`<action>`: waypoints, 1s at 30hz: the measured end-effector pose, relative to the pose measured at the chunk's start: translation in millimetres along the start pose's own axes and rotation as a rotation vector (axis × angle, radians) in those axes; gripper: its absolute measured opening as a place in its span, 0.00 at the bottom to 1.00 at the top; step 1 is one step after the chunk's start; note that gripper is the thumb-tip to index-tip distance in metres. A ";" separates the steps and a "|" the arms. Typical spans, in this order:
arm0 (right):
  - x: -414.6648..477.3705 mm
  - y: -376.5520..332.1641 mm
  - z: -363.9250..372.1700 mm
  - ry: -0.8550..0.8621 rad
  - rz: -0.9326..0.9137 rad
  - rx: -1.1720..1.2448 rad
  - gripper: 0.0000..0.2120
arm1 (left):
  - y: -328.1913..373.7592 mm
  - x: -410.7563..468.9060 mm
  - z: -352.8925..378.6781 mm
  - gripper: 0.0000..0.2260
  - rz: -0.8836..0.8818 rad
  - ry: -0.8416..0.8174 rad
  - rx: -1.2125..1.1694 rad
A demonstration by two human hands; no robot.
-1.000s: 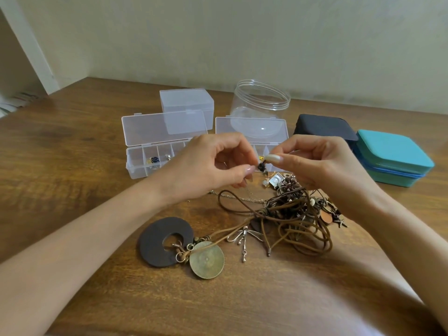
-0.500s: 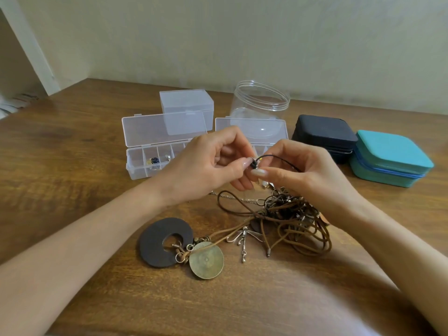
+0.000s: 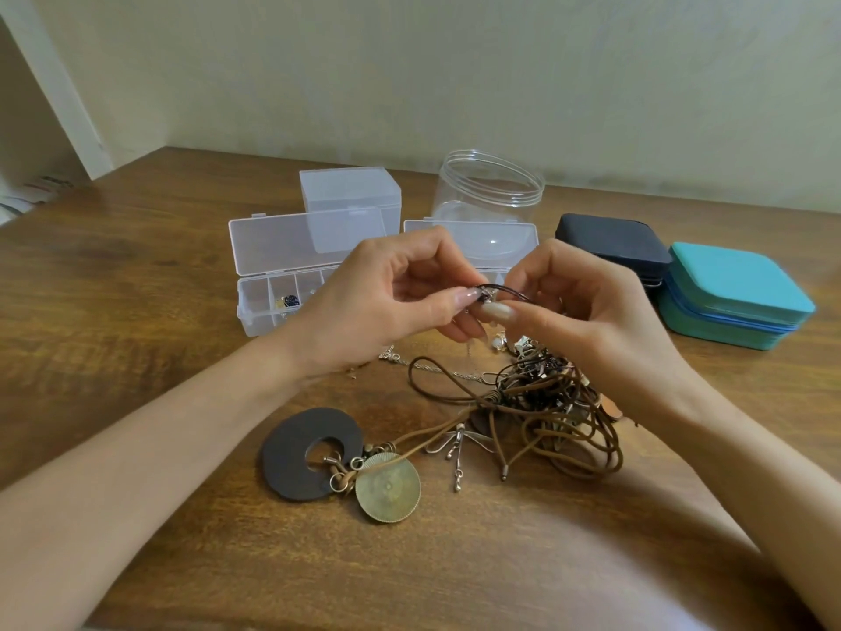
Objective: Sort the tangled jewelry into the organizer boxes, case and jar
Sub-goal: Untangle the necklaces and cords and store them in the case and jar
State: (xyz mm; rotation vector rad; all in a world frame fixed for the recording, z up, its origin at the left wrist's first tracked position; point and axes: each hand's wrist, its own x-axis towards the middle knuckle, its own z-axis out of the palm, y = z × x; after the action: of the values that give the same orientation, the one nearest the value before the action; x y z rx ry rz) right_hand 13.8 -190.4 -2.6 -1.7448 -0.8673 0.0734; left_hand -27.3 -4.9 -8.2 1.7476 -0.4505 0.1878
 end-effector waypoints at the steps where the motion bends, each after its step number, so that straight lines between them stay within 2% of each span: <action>1: 0.2 0.0 -0.9 -0.009 0.019 0.042 0.09 | 0.3 0.1 -0.4 0.06 -0.001 -0.006 -0.011; 6: 0.4 0.5 -2.5 -0.008 0.065 0.188 0.08 | 4.0 0.0 -4.4 0.07 -0.014 -0.046 -0.042; 9: -0.1 3.1 1.7 -0.006 0.056 0.137 0.11 | 3.9 -0.4 -5.2 0.07 -0.013 -0.070 -0.021; 12: -0.1 6.1 5.6 0.021 0.022 0.113 0.08 | 2.2 -1.1 -2.9 0.06 -0.015 -0.094 -0.007; 17: 0.6 7.6 0.0 0.068 -0.035 0.089 0.05 | 2.7 0.0 -2.5 0.07 0.001 -0.045 -0.001; 20: 0.1 5.2 -2.5 0.040 -0.074 0.068 0.06 | 4.8 0.2 -4.0 0.07 -0.017 -0.079 0.002; 24: 0.7 4.3 -7.4 -0.008 -0.085 0.158 0.07 | 10.1 -0.2 -5.6 0.07 -0.040 -0.109 0.004; 30: 1.7 5.5 -10.6 -0.086 -0.066 0.091 0.05 | 14.7 -2.4 -6.8 0.06 -0.027 -0.117 0.150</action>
State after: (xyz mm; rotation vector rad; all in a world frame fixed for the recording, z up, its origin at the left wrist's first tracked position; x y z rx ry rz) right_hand 22.7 -198.6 -2.7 -1.6366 -0.9688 0.1436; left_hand -34.5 -0.3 5.7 1.9175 -0.5075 0.1023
